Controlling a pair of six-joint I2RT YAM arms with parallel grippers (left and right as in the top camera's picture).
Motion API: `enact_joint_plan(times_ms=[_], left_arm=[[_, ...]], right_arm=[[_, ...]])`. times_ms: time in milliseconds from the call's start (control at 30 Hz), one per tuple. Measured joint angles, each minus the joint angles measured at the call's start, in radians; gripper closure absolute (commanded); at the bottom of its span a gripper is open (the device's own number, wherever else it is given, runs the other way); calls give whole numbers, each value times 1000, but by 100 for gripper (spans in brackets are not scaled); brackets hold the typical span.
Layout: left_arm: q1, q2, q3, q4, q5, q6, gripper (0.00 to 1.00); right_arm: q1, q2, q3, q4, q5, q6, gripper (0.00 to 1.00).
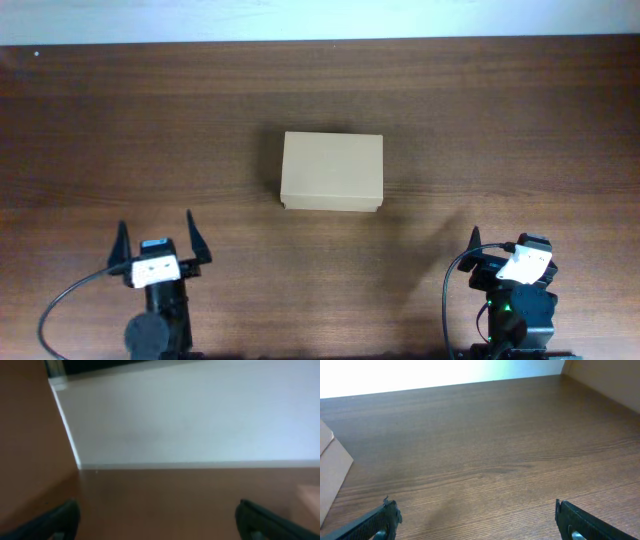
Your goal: Pack container
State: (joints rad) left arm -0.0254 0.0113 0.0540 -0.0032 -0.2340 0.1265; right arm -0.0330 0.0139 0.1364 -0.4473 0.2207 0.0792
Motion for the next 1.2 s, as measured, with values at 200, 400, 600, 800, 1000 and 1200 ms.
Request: enact_joint_plan(times_ms=[200, 400, 600, 800, 1000, 1200], left_arm=[[7, -1, -7, -136, 2, 0, 1], [35, -1, -7, -137, 2, 0, 1], [35, -1, -7, -136, 2, 0, 1], [35, -1, -7, -136, 2, 0, 1], [35, -1, -7, -136, 2, 0, 1], [35, -1, -7, -136, 2, 0, 1]], right_arm=[[0, 0, 0, 0, 0, 0, 1], [0, 0, 0, 0, 0, 0, 1], [0, 0, 0, 0, 0, 0, 1], [0, 0, 0, 0, 0, 0, 1], [0, 0, 0, 0, 0, 0, 1], [0, 0, 0, 0, 0, 0, 1]])
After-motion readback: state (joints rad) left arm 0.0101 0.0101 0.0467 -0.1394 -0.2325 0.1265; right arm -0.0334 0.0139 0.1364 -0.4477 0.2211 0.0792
